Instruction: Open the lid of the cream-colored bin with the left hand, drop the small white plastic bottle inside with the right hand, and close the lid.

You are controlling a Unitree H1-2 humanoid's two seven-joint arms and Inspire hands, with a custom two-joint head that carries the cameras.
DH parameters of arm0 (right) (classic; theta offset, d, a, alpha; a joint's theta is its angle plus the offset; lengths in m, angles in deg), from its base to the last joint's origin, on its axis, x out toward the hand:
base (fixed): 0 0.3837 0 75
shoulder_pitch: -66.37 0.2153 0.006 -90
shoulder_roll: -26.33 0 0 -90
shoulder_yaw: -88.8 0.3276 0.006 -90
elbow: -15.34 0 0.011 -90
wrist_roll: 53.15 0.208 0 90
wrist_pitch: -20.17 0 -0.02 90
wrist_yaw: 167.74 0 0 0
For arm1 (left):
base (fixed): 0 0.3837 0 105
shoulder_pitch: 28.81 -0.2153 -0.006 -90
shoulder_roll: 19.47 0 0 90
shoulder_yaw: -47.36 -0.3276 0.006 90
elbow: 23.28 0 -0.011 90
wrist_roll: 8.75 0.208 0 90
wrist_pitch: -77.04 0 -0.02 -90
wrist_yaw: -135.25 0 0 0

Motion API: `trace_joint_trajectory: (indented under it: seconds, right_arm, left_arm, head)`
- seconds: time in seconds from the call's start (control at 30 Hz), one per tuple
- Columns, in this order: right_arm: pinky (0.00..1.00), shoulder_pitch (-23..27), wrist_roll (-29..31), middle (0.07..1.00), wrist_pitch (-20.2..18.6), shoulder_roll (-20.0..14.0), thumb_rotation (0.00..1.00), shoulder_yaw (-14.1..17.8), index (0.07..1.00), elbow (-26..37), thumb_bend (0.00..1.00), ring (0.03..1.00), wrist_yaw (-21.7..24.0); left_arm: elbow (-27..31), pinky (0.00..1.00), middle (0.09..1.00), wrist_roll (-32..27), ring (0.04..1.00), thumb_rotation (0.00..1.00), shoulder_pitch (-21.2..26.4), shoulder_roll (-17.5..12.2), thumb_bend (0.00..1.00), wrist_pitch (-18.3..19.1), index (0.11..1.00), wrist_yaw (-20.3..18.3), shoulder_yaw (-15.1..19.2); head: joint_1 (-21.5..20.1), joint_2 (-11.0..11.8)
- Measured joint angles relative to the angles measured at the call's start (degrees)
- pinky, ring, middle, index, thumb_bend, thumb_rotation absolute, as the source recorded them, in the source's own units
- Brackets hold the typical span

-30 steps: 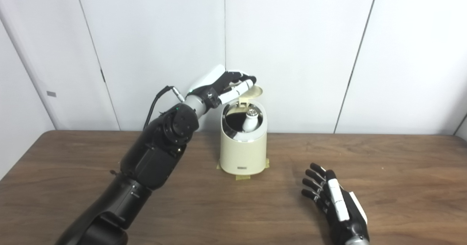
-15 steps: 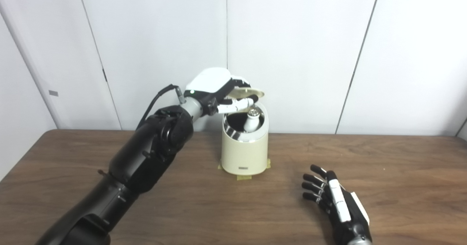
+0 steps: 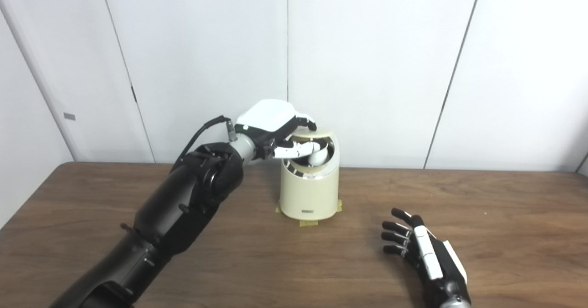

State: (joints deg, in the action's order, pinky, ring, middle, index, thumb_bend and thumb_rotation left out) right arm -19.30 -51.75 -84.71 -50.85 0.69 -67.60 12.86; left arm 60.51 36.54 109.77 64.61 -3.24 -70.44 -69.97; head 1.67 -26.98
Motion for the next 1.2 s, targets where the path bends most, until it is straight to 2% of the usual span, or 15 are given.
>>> trace_joint_trajectory:
  seconds: [0.27, 0.47, 0.73, 1.03, 1.2]
  right_arm:
    - [0.66, 0.0, 0.02, 0.737, -0.09, -0.02, 0.86, 0.25, 0.805, 0.02, 0.48, 0.729, -0.1]
    - [0.66, 0.01, -0.38, 0.738, -0.07, -0.4, 0.85, 0.07, 0.803, 0.02, 0.49, 0.729, -0.1]
    - [0.66, 0.03, -1.29, 0.73, -0.03, -0.78, 0.81, -0.21, 0.779, 0.04, 0.48, 0.726, -0.12]
    - [0.66, -0.12, -2.55, 0.727, -0.03, -0.89, 0.79, -0.35, 0.777, 0.39, 0.49, 0.736, -0.18]
    - [0.67, -0.36, -2.27, 0.729, 0.0, -0.89, 0.8, -0.15, 0.784, 0.52, 0.5, 0.741, -0.18]
  left_arm:
    - [1.44, 0.99, 0.875, 1.15, 0.904, 1.0, -1.13, -0.42, 0.51, -0.14, 0.858, -4.25, -0.92]
    - [4.03, 1.0, 0.868, 5.65, 0.896, 1.0, -2.0, -1.21, 0.5, -1.68, 0.856, -5.53, -2.46]
    - [6.56, 1.0, 0.887, 10.48, 0.922, 1.0, -4.32, -1.55, 0.49, -3.65, 0.866, -6.2, -2.76]
    - [8.94, 1.0, 0.894, 14.21, 0.928, 0.98, -5.78, -0.94, 0.46, -4.27, 0.862, -7.43, -2.84]
    - [8.98, 1.0, 0.891, 15.38, 0.928, 1.0, -6.41, -0.79, 0.45, -4.89, 0.863, -7.06, -2.81]
  head:
    - [-0.26, -0.7]
    - [-0.44, -1.05]
    - [-0.7, -1.76]
    - [-0.88, -2.46]
    - [-0.97, -2.72]
